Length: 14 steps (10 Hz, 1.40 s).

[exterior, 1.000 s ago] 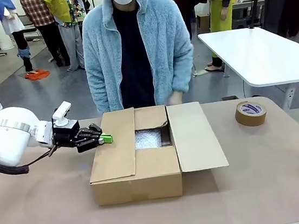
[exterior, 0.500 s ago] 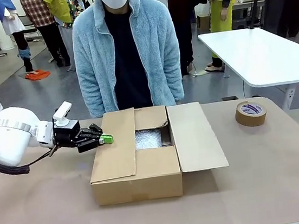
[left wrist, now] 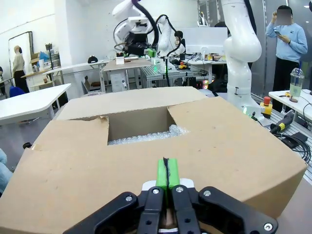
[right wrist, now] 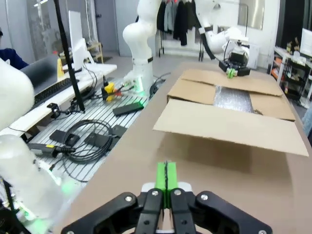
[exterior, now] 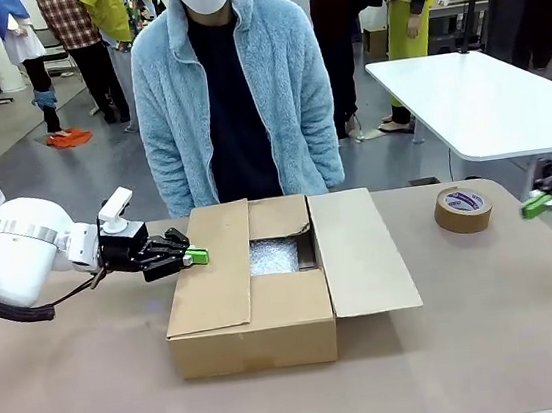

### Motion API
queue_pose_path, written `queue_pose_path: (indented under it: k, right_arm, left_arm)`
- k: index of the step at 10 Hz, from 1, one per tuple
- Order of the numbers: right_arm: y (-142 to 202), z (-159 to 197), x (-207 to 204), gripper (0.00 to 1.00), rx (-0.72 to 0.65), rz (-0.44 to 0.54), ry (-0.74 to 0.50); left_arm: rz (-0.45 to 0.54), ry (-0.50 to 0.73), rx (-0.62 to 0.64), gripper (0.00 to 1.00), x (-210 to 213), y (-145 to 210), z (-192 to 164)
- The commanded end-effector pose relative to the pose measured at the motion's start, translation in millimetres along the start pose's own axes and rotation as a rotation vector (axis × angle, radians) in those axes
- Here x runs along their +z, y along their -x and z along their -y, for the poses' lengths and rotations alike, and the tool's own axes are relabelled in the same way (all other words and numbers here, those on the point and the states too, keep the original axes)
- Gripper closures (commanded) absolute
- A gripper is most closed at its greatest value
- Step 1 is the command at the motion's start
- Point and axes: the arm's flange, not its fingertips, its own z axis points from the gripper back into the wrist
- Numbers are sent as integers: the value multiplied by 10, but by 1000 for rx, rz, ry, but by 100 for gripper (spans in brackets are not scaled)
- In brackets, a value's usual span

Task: Wrap the clocks to prevent damage.
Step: Push the left (or right) flap of the Package Box to close it.

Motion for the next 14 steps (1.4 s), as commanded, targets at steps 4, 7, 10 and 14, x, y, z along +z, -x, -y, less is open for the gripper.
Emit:
queue_pose_path:
  k: [4,7,10,14]
  right_arm:
    - [147,553,-394,99,83,31,84]
    - [169,511,-387,99,57,38,40]
    - [178,531,-384,99,58,28,51]
    - [537,699,-1050,99,-45,-45,156]
  left_arm:
    - [10,-14,2,100,-13,14,-23]
    - [10,-14,2,100,-13,14,-23]
    - [10,-14,2,100,-13,14,-23]
    - [10,-14,2,100,-13,14,-23]
